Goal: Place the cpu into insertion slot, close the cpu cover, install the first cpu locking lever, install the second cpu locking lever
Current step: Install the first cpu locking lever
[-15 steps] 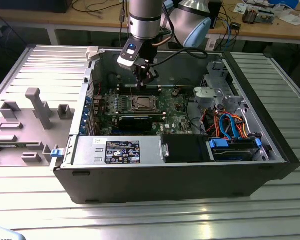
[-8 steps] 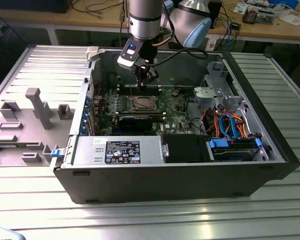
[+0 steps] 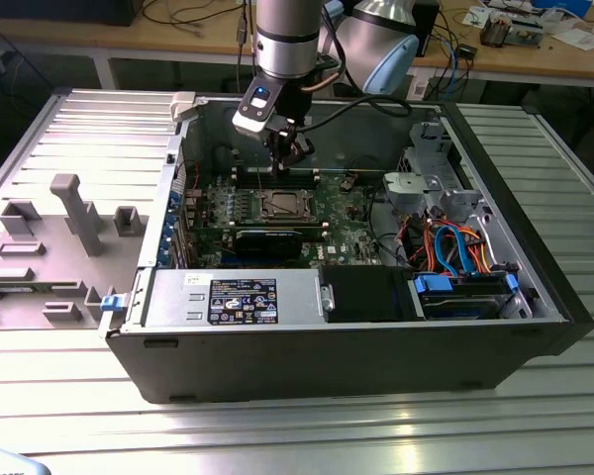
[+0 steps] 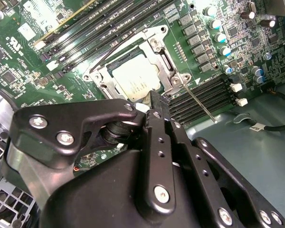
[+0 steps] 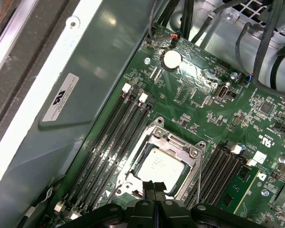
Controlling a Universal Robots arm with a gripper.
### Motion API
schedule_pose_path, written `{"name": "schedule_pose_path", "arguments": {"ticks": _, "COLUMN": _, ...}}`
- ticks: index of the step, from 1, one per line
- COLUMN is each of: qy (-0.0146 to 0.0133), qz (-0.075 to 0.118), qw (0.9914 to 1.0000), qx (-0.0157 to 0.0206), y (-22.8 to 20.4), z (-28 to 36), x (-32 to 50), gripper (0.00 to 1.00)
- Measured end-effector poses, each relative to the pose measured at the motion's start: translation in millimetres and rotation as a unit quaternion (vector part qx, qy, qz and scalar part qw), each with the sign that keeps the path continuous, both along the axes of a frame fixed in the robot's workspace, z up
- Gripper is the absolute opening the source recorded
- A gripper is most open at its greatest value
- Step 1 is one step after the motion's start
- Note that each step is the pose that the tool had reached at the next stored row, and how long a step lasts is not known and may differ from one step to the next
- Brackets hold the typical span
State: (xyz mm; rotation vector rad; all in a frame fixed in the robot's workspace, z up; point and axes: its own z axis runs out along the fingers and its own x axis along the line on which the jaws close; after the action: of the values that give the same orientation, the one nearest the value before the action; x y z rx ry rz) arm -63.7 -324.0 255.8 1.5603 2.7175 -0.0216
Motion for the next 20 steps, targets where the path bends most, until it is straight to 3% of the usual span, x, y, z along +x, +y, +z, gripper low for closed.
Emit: {"name": "schedule_pose_path", "arguments": {"ticks": 20, "qy": 0.0, "qz": 0.014, "qw": 0.99991, "qx": 0.0001, "y": 0.0, "z": 0.0, "x": 0.0, "gripper": 0.11}}
